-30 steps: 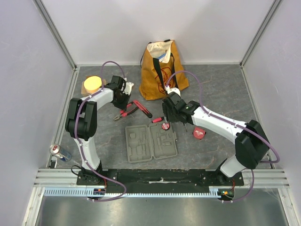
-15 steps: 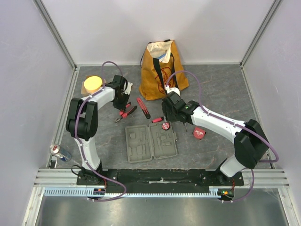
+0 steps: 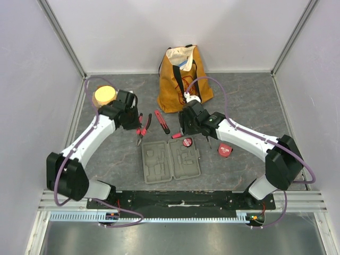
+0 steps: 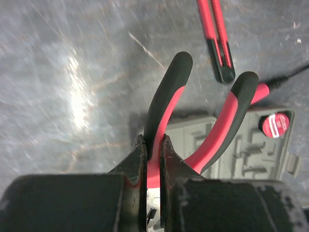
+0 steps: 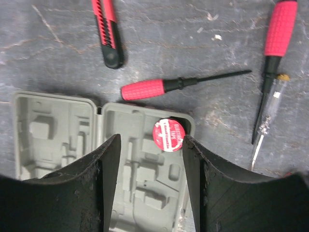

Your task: Pack the tool kit

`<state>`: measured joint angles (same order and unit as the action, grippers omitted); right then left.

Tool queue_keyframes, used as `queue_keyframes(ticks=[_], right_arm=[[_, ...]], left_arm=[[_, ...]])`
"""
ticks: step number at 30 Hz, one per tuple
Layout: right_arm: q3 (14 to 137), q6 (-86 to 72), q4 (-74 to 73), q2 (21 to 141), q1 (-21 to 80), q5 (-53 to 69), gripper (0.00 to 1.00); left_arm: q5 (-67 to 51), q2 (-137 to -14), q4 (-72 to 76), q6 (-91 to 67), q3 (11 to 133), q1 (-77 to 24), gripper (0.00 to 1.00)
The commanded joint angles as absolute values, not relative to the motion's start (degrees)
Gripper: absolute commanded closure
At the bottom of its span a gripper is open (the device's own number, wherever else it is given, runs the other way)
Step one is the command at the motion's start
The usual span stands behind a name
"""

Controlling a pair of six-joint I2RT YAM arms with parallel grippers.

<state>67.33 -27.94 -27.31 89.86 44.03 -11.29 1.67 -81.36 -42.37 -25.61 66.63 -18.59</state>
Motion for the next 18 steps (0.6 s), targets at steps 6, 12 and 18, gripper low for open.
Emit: queue_keyframes(ticks=[6,12,18], right_arm=[[71.8,-28.6,-22.9,88.9,46.9,-7.3,0.39],[70.8,-28.1,-21.8,89.2,48.1,-7.0,0.39],[68.8,-28.0,-20.0,89.2,48.8,-6.1,0.39]], left_arm=[[6.2,-72.6,-41.5,-51.7,55.6,-29.4,0.98],[8.5,-74.0,-41.2,-57.4,52.3,-33.9,0.98],[13.0,-75.4,-42.3,-61.6,49.0,-36.6,0.98]])
